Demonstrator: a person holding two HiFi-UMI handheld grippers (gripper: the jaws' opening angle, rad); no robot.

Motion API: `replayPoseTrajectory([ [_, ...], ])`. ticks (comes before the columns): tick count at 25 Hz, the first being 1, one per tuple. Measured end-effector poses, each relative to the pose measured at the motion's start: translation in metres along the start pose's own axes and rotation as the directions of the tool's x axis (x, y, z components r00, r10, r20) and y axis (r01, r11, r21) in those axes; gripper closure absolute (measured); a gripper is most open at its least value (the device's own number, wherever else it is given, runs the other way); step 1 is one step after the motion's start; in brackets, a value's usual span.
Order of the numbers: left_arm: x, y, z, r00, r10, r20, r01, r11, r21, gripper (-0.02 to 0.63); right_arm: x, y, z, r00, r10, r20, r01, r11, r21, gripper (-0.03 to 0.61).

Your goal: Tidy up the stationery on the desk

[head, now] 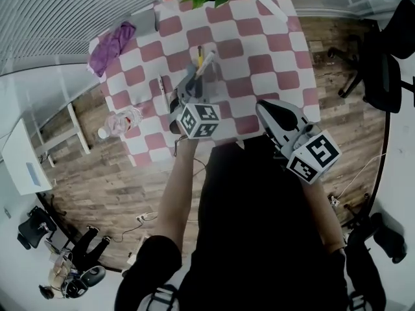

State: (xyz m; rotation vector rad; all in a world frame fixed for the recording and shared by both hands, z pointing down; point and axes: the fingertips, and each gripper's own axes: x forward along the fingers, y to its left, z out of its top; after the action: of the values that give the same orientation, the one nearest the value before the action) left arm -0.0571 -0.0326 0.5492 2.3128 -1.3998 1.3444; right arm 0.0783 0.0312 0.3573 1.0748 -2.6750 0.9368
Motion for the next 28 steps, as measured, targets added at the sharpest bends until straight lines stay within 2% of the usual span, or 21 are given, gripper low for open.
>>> replayPoseTrajectory([
  [5, -0.011, 0.017, -0.011, 0.999, 0.05, -0.013, -0.052, 0.988, -0.144, 0.526, 0.01, 0.008, 0.001, 0.999, 0.045, -0.023, -0.045, 0.999, -0.016, 0.557],
  [9, -0.019, 0.029, -0.026, 0.996, 0.082, -0.038, -0.089, 0.96, -0.265, 0.526, 0.019, 0.014, -0.001, 0.996, 0.081, -0.047, -0.082, 0.996, -0.028, 0.557],
  [13, -0.026, 0.038, -0.048, 0.991, 0.102, -0.082, -0.126, 0.909, -0.398, 0.526, 0.028, 0.02, -0.003, 0.991, 0.114, -0.071, -0.117, 0.992, -0.039, 0.557],
  [18, -0.029, 0.043, -0.074, 0.986, 0.088, -0.141, -0.152, 0.815, -0.559, 0.526, 0.035, 0.024, -0.005, 0.985, 0.14, -0.103, -0.146, 0.988, -0.051, 0.557],
  [24, -0.025, 0.043, -0.098, 0.974, 0.084, -0.212, -0.202, 0.748, -0.632, 0.526, 0.042, 0.023, -0.009, 0.979, 0.155, -0.132, -0.163, 0.985, -0.054, 0.557],
  [28, -0.023, 0.041, -0.113, 0.965, 0.072, -0.251, -0.225, 0.717, -0.66, 0.526, 0.043, 0.022, -0.014, 0.975, 0.16, -0.153, -0.169, 0.984, -0.054, 0.557],
])
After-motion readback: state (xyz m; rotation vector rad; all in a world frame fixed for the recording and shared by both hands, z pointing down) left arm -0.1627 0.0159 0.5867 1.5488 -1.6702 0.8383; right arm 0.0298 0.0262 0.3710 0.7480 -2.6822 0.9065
